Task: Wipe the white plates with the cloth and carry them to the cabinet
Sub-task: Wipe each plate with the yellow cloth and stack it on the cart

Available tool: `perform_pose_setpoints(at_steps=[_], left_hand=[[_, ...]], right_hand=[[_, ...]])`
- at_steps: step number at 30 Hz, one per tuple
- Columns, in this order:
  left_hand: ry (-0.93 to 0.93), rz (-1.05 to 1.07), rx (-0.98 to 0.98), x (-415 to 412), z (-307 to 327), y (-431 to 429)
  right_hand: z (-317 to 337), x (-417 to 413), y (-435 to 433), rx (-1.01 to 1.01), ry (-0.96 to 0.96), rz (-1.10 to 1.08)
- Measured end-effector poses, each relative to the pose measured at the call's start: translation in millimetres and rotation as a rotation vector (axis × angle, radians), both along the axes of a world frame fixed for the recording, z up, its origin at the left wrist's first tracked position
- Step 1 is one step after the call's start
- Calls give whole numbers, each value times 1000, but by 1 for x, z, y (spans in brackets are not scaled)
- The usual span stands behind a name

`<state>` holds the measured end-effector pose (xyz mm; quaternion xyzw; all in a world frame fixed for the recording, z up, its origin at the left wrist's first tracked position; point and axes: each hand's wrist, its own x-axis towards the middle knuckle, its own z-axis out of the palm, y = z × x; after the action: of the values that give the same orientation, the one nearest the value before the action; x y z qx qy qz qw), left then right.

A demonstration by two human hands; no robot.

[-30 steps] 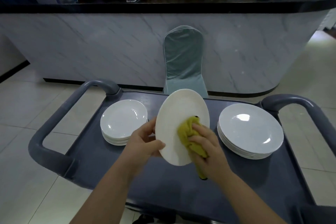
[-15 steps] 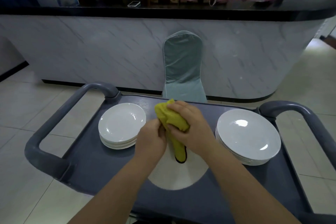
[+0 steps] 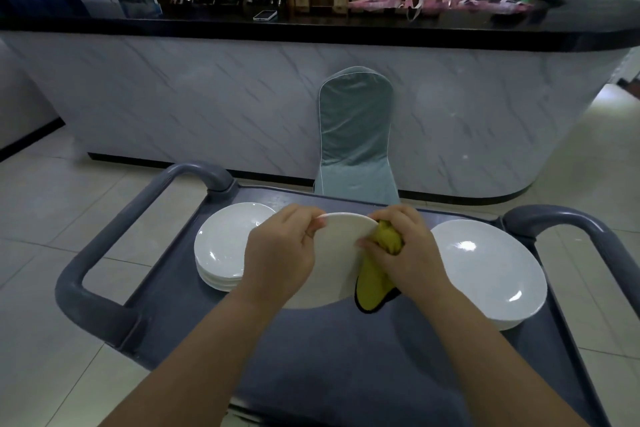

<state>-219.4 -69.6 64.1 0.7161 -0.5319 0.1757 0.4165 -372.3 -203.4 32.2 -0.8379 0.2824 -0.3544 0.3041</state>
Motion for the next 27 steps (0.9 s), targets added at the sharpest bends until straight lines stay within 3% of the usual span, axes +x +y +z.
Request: perform_pose_setpoints(at_steps=[2,7,11,13,17,19,23,27], left_hand=[[-51,-45,20,2,6,-4],[-119,-127,76,3,3,-11],[174,-39,-46,20,-6,0],[248,10,-61,22,-7,-1],[14,-77,59,8,-12,-15],[-15,-98,57,13,-14,-17],[309,24,-96,27,-19,-11],[295,-56,15,13,-23,-21]], right_hand=[[7,4,1,-18,-28,-25],[23,24,12,-275,-27,79],[16,2,-8,8,-56,71],[14,-3,-14,-3,3,32],[21,24,-4,-314,95,89],[21,29,-3,-318,95,121],[15,7,-21,20,0,29],[19,14,-16,-183,48,22]])
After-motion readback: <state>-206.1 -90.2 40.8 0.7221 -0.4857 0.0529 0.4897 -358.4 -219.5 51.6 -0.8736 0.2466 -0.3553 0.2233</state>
